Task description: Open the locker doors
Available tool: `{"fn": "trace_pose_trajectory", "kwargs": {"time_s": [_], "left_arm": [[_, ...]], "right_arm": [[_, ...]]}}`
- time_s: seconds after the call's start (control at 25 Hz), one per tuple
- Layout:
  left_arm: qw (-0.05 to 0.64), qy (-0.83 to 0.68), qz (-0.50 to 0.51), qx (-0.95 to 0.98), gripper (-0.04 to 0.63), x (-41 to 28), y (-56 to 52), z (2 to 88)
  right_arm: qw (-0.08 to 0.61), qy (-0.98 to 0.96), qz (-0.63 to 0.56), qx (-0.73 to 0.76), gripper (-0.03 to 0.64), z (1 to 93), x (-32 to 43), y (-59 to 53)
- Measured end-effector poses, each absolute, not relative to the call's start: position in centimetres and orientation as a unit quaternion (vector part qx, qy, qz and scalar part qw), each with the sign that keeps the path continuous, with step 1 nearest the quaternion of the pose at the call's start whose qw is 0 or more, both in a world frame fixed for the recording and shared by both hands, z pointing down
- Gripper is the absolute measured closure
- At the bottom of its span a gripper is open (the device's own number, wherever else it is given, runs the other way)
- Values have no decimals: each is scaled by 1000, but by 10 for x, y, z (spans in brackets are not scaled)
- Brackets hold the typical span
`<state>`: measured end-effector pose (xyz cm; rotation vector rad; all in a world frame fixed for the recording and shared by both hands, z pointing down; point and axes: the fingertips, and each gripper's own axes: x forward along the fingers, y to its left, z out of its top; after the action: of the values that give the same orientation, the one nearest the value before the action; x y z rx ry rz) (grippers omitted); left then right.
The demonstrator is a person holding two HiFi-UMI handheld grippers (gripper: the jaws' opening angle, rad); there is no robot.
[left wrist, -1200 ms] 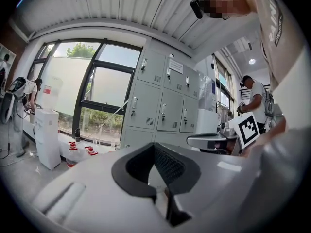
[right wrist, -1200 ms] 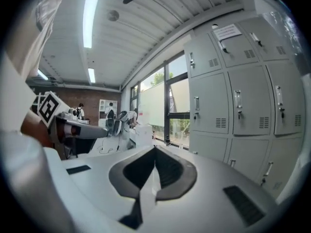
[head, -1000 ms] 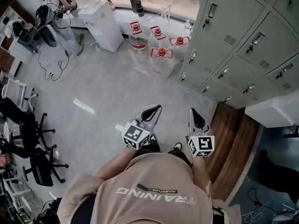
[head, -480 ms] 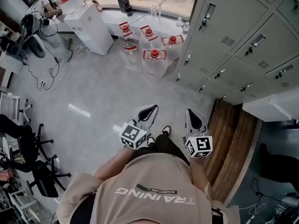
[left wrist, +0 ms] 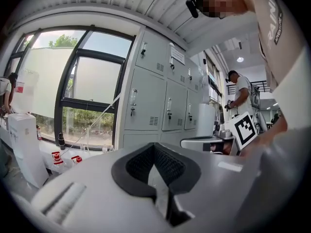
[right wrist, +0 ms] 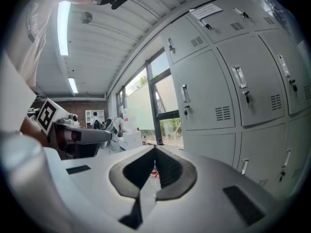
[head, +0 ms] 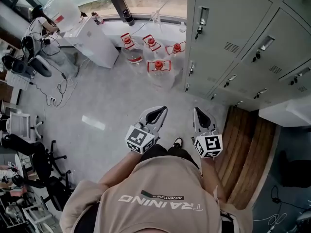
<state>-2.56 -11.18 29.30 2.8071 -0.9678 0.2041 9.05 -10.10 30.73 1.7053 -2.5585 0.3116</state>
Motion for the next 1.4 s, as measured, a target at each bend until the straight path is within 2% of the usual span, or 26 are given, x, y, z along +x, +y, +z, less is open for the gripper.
{"fn": "trace_pose_trajectory", "kwargs": {"time_s": [0.56,1.04,1.4], "left_arm": [[114,-280,67,951,589,-19,-186,316],[71,-233,63,968,589,-45,-295,323],[64,-252,76,963,589,-42,-284,336]], "right_arm": [[67,-806,99,580,606,314,87,-161],[74,-791,72,603,606,309,49,-224],[76,-800,82,589,606,338,51,-200]]}}
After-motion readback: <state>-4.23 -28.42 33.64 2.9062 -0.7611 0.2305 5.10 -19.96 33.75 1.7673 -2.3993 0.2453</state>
